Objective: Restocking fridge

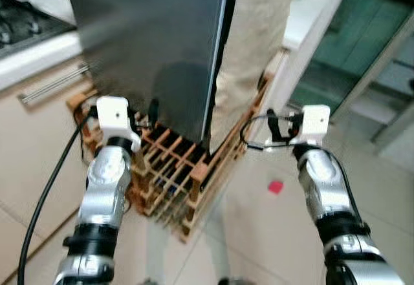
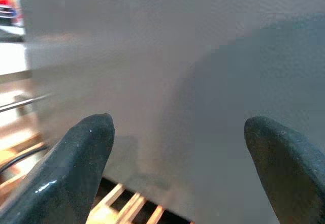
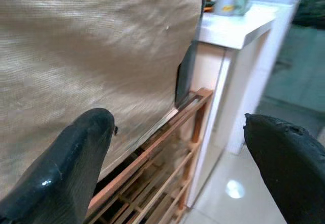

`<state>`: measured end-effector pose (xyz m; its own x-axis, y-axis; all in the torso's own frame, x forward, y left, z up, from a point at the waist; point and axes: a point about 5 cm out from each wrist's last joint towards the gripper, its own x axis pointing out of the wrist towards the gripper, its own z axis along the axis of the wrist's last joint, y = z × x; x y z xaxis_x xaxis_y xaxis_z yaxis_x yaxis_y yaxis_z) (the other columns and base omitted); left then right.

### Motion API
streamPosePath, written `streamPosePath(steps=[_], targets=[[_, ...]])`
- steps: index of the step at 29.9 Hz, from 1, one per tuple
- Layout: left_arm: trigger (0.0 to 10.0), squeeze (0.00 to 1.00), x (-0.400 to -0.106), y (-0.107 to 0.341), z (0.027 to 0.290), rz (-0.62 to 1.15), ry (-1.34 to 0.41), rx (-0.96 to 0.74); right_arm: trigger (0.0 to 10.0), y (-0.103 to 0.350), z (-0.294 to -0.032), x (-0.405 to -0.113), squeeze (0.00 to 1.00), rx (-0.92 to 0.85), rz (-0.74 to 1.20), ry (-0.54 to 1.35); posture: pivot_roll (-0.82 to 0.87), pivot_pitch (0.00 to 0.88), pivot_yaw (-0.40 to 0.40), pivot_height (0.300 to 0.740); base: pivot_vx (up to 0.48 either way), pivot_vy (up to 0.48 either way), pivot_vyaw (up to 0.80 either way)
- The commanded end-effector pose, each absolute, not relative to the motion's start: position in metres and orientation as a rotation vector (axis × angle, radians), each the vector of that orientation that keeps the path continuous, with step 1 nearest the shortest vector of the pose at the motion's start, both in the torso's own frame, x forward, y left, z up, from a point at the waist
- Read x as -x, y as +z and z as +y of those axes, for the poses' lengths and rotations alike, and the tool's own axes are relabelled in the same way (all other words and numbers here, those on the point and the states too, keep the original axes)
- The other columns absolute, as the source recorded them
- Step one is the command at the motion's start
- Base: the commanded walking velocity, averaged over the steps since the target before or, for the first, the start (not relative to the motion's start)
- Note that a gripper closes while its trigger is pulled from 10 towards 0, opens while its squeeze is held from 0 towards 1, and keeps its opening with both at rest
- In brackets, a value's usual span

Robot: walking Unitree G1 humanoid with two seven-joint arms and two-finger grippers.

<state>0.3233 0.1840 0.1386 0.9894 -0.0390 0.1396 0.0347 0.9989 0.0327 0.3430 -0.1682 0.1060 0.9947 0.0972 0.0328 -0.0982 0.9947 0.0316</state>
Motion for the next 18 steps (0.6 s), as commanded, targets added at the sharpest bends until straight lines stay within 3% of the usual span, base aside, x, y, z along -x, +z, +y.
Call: streamPosePath(steps=[1, 9, 16, 18], targets=[[10.0, 0.0, -0.324, 0.144, 0.178, -0.161, -0.059, -0.039, 10.0, 0.108, -0.164, -0.345, 0.0, -0.034, -0.043, 0.107, -0.05, 0.0, -0.08, 0.74, 0.0, 0.0, -0.73], [10.0, 0.0, -0.326, 0.152, 0.166, -0.162, -0.148, -0.043, 10.0, 0.103, -0.162, -0.342, 0.0, -0.061, -0.049, 0.087, -0.06, 0.0, -0.042, 0.74, 0.0, 0.0, -0.72], [10.0, 0.0, -0.317, 0.146, 0.178, -0.125, -0.159, -0.089, 10.0, 0.102, -0.159, -0.338, 0.0, -0.066, -0.067, 0.086, -0.05, 0.0, -0.024, 0.74, 0.0, 0.0, -0.7], [10.0, 0.0, -0.315, 0.147, 0.179, -0.126, -0.158, -0.084, 10.0, 0.103, -0.159, -0.337, 0.0, -0.064, -0.085, 0.087, -0.05, 0.0, -0.022, 0.74, 0.0, 0.0, 0.0]])
